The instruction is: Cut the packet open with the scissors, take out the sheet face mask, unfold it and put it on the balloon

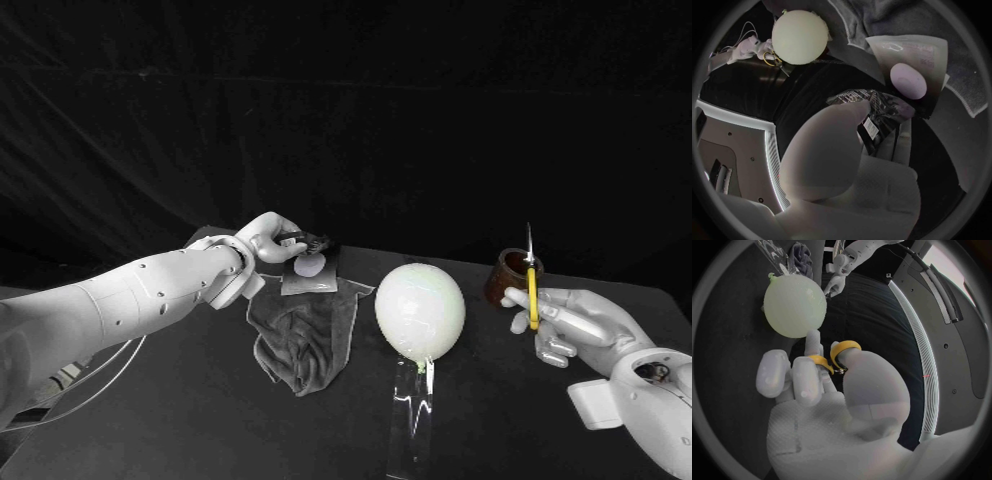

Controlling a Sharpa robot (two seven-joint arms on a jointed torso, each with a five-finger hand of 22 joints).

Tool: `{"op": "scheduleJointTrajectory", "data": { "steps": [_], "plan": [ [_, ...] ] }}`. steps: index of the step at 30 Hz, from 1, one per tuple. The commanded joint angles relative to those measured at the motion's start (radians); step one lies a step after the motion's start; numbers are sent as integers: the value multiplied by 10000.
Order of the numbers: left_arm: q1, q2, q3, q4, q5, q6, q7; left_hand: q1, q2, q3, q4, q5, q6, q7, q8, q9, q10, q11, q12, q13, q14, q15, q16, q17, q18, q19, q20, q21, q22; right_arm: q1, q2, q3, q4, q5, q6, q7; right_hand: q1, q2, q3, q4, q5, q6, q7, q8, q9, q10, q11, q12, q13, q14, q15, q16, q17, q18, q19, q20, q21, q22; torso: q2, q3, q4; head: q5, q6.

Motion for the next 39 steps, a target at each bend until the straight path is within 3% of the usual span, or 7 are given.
{"op": "scheduleJointTrajectory", "data": {
  "steps": [1, 9, 17, 21, 29, 32, 39],
  "plan": [
    [325, -102, 61, 366, 1159, -443, 278, -171, 19, 66, -79, 22, -22, -53, 84, 228, 261, -56, 135, 30, 189, -64, 113, 51, -160, 98, 10, 76, -3, 113, 119, 15, -151, -100, 457, 542, 1069, 1148, 397, -371, 13, 138, -72, 34, 4, 1774, -855, 13, -3, 177, -62, 34, 9, 156, 14, -11, -30, 24, -61, 27, -3, -34, 103],
    [1337, -270, 108, 1321, 2322, -638, 329, -421, 56, 128, -320, 30, -40, -141, 182, 311, 646, -178, 200, 28, 531, -195, 284, 166, 8, 463, -57, 312, 87, 406, 706, 23, -930, 219, 554, 1103, 1001, 1060, 416, -364, 7, 26, -12, -161, -170, 1750, -808, -88, -44, 135, -27, -38, -62, 182, -105, 4, -185, -62, -199, 49, -19, -316, 481],
    [1822, -273, 163, 2365, 4383, -693, 269, -561, 101, 90, -467, 21, -22, -161, 223, 354, 801, -220, 184, 11, 678, -247, 340, 227, 132, 757, -91, 590, 218, 585, 1289, 41, -1646, 778, 615, 1736, 951, 960, 390, -319, 7, 57, 81, -542, -561, 1633, -732, -228, -79, 9, 48, -176, -191, 218, -305, 63, -414, -177, -301, 37, -20, -602, 721],
    [1892, -237, 184, 2762, 5578, -652, 339, -616, 131, 93, -496, 20, -17, -163, 232, 367, 839, -225, 172, 8, 706, -255, 347, 241, 133, 757, -90, 632, 241, 620, 1531, 46, -1964, 1133, 665, 1991, 1351, 559, 678, -987, 59, 302, 111, -960, -1021, 1708, -714, -251, -69, 52, 57, -35, -24, 195, -225, 86, -268, -26, -328, 43, -24, -701, 812],
    [1716, -219, 198, 3363, 8273, 12, 1043, -780, 299, 121, -596, 18, -60, -155, 240, 419, 885, -218, 84, -6, 714, -253, 318, 272, 111, 733, -90, 807, 343, 640, 1963, 51, -2417, 1766, 735, 2109, 1317, 307, 792, -1221, 66, 900, 24, -1286, -1504, 2071, -801, -114, 27, 329, -13, 584, 703, 35, 297, 41, 457, 537, -313, 50, -21, -1075, 1029],
    [1607, -197, 200, 3489, 8828, 424, 1316, -825, 375, 125, -619, 18, -92, -147, 242, 444, 891, -209, 60, -5, 707, -247, 304, 280, 108, 720, -92, 858, 373, 635, 2066, 51, -2498, 1939, 740, 2113, 1259, 124, 710, -1367, 59, 1278, -42, -1469, -1761, 2392, -902, 2922, 2406, 536, -85, 1300, 1533, -108, 725, -47, 1100, 1031, -316, 56, -12, -1181, 1050],
    [1298, -82, 205, 3741, 9702, 1283, 1757, -952, 573, 75, -691, 20, -240, -128, 245, 542, 864, -188, 3, 2, 719, -242, 286, 318, 128, 717, -106, 1021, 465, 614, 2308, 53, -2661, 2203, 790, 2125, 1300, -69, 593, -1633, 36, 1587, -117, -1576, -1902, 2541, -926, 5398, 4363, 634, -114, 1767, 2109, -206, 973, -62, 1491, 1347, -303, 46, -17, -1567, 1107]
  ]
}}
